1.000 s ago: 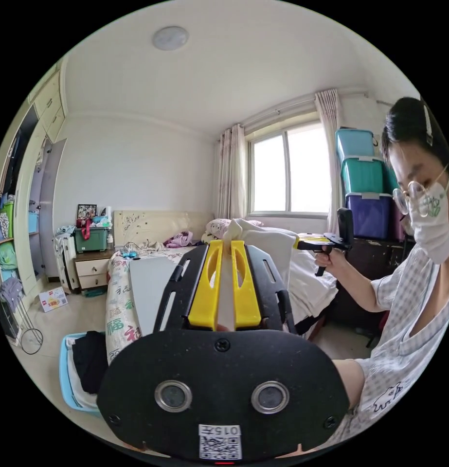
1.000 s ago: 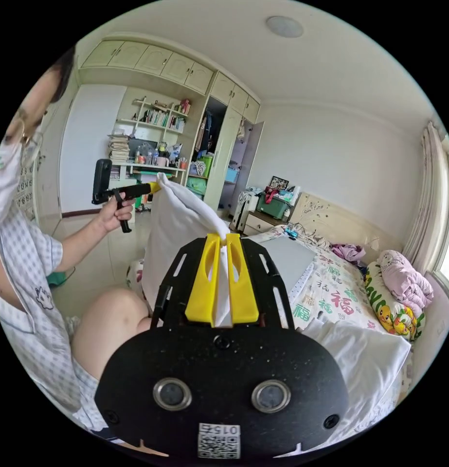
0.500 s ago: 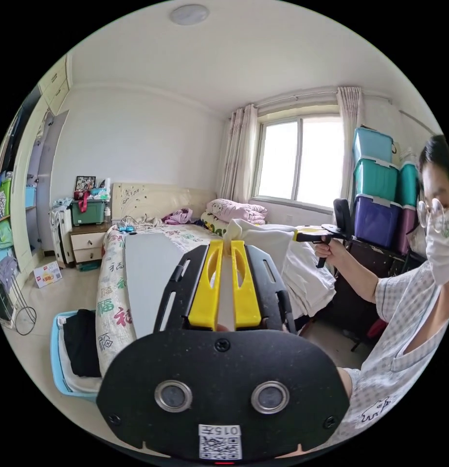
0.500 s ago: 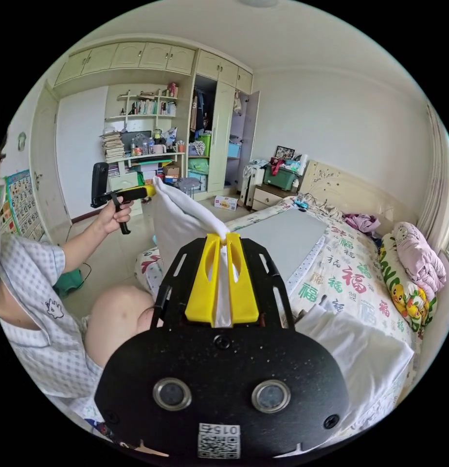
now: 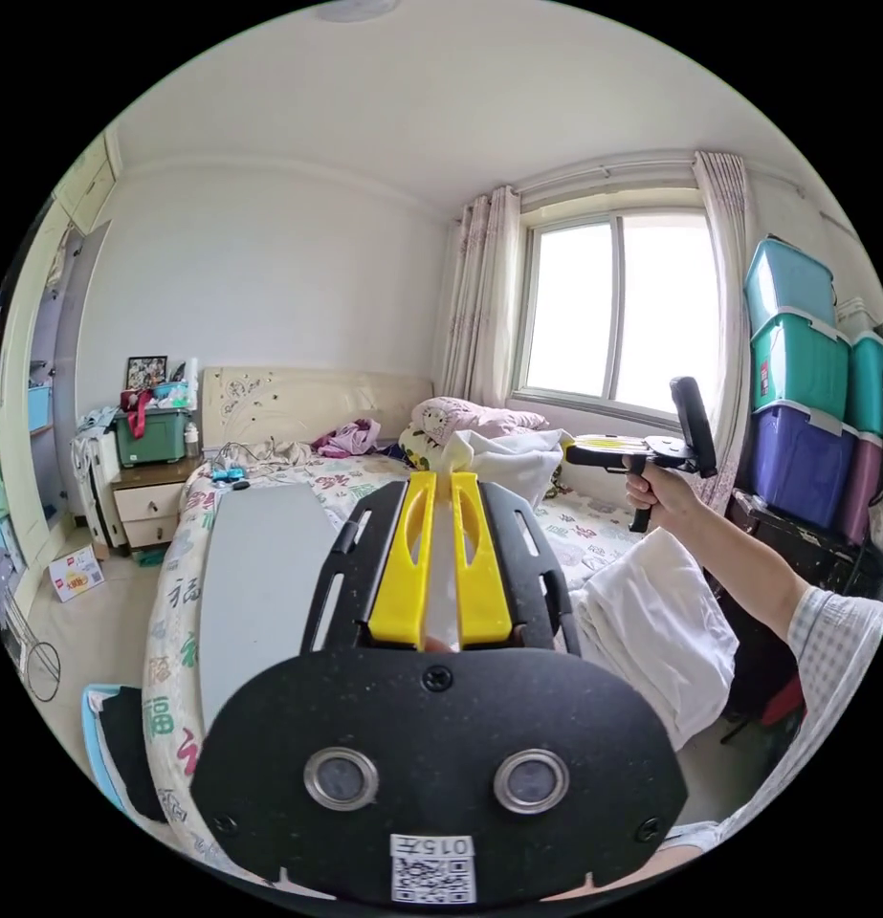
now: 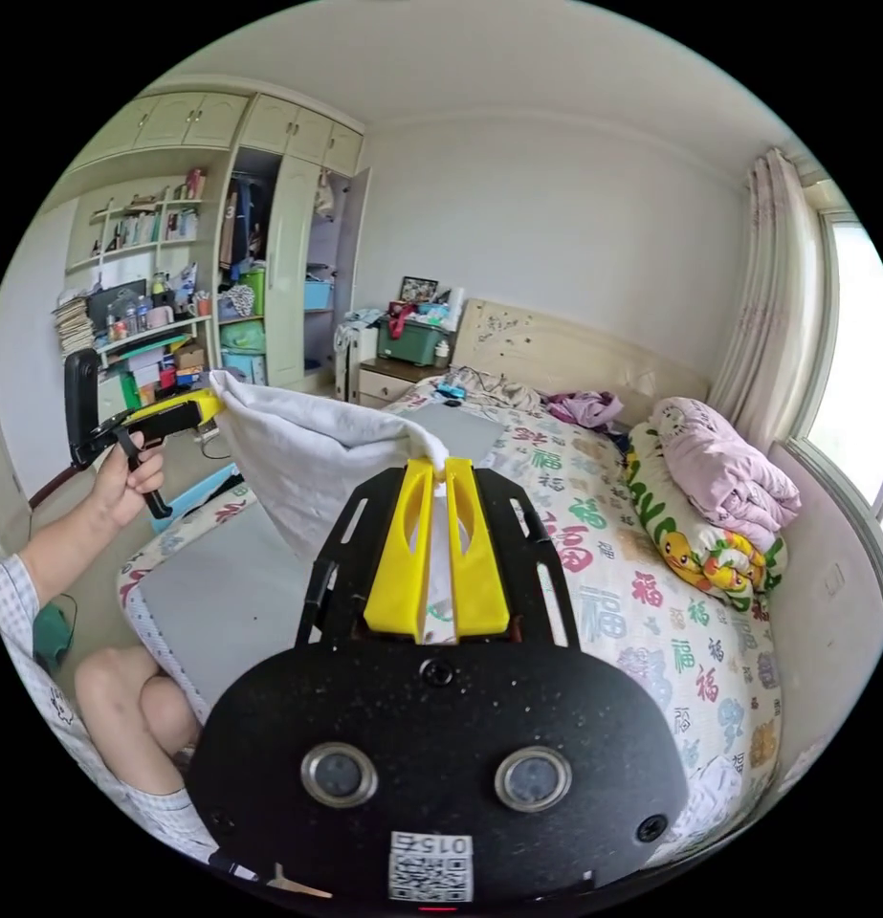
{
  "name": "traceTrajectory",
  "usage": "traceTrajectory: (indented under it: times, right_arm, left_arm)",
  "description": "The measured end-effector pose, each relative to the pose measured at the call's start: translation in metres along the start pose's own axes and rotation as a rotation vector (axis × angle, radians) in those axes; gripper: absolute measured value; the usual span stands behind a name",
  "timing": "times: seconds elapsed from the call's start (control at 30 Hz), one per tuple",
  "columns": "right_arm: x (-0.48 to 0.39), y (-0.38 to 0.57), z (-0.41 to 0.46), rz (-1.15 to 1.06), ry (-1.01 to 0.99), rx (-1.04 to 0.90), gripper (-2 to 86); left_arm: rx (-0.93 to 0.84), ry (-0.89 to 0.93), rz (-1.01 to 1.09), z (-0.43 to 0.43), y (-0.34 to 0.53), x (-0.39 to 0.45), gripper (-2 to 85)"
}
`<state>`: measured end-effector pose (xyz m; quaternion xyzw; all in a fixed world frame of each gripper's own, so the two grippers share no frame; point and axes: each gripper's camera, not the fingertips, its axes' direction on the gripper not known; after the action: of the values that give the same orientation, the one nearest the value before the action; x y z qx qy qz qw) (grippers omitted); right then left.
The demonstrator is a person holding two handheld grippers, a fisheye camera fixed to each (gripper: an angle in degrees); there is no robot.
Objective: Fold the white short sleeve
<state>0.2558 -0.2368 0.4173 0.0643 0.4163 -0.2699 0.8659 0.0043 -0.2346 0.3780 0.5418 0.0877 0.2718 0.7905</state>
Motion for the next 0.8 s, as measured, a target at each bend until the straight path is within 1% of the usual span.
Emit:
traceTrajectory:
  times: [0.07,0.27,0.4,0.53,0.6,0.63,0.7,0.73,0.8]
  right_arm:
    - [0.025,0.002,0.006,0.018,0.031,-0.014,0.9]
    - [0.073,0.014,0.018,0.060,0.095,-0.062,0.6]
    - [0.090,0.013,0.039,0.060,0.162,-0.115,0.6]
    - [0.110,-0.001,0.089,0.057,0.263,-0.227,1.5]
    - [0.122,-0.010,0.122,0.095,0.300,-0.291,2.4]
    - [0.132,-0.015,0.146,0.137,0.326,-0.334,3.8]
    - [0.143,-0.018,0.175,0.217,0.365,-0.386,7.5]
    - [0.147,-0.016,0.182,0.283,0.385,-0.361,9.7]
    - [0.151,-0.009,0.184,0.341,0.353,-0.304,11.0]
  left_arm:
    - [-0.014,0.026,-0.003,0.045,0.002,0.007,0.6]
    - [-0.044,0.158,-0.009,0.129,0.023,0.025,0.7]
    - [-0.064,0.183,-0.007,0.173,0.033,0.032,0.8]
    - [-0.103,0.178,-0.045,0.242,0.043,0.019,1.6]
    - [-0.133,0.154,-0.097,0.281,0.047,0.007,2.3]
    - [-0.155,0.111,-0.125,0.308,0.051,-0.001,3.0]
    - [-0.153,-0.045,-0.158,0.333,0.060,-0.009,5.2]
    - [-0.133,-0.136,-0.214,0.337,0.067,-0.015,7.6]
    - [-0.086,-0.101,-0.249,0.333,0.079,-0.020,8.8]
